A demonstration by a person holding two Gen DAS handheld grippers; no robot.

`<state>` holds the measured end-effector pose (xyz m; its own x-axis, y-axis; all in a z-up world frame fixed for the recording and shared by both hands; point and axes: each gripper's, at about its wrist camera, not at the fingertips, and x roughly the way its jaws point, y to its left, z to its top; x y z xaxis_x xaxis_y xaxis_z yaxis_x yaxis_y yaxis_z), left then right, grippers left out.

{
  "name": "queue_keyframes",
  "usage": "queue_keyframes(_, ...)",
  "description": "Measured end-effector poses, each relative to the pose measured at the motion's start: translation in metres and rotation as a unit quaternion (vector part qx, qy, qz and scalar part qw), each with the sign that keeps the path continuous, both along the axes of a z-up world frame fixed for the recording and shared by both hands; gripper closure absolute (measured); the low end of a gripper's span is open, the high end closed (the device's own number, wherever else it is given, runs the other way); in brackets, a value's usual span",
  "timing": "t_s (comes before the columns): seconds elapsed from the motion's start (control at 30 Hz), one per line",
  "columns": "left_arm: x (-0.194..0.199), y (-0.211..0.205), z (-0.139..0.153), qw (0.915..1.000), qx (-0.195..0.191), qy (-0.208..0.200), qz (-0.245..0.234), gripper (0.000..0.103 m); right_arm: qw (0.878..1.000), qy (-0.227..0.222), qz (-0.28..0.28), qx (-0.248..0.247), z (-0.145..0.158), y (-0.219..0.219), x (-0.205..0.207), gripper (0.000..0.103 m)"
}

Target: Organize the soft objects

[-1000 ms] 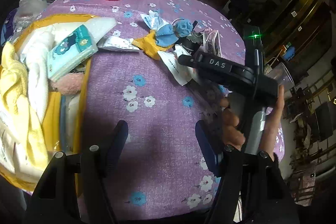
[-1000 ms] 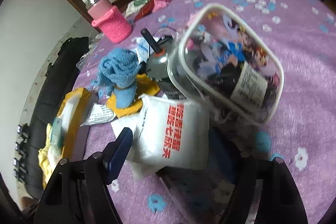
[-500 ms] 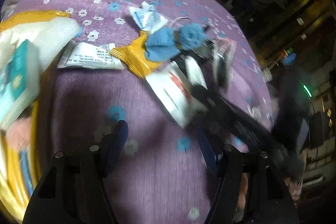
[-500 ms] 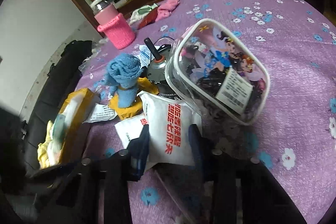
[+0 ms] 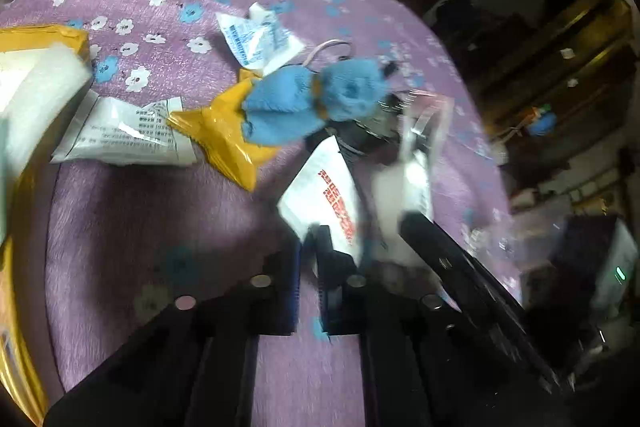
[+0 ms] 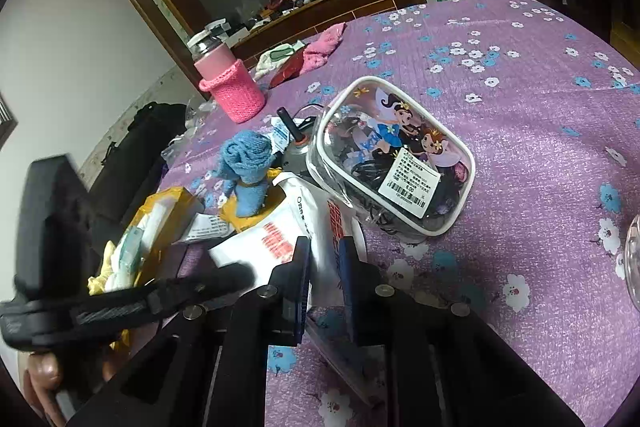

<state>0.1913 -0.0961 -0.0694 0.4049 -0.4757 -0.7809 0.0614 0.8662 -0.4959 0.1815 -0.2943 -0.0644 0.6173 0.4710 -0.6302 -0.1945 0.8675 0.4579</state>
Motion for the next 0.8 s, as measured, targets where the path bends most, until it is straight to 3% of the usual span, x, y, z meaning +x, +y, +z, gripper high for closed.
queue_keyframes(0.33, -0.073, 0.039, 0.022, 0.9993, -0.028, -0.019, -0.015, 0.102, 1.0, -0.009, 0.014, 0.002, 0.009, 0.005, -0.014, 0.092)
queue_keyframes(0.53, -0.081, 0.05, 0.014, 0.9995, -0.027, -0.018, 0.0, 0.102, 0.998, -0.015, 0.018, -0.05, 0.019, 0.028, -0.022, 0.093)
queue_keyframes(0.8, -0.091, 0.059, 0.014, 0.9983, -0.054, -0.023, 0.006, 0.102, 0.997, -0.014, 0.033, -0.064, 0.028, 0.043, -0.032, 0.093)
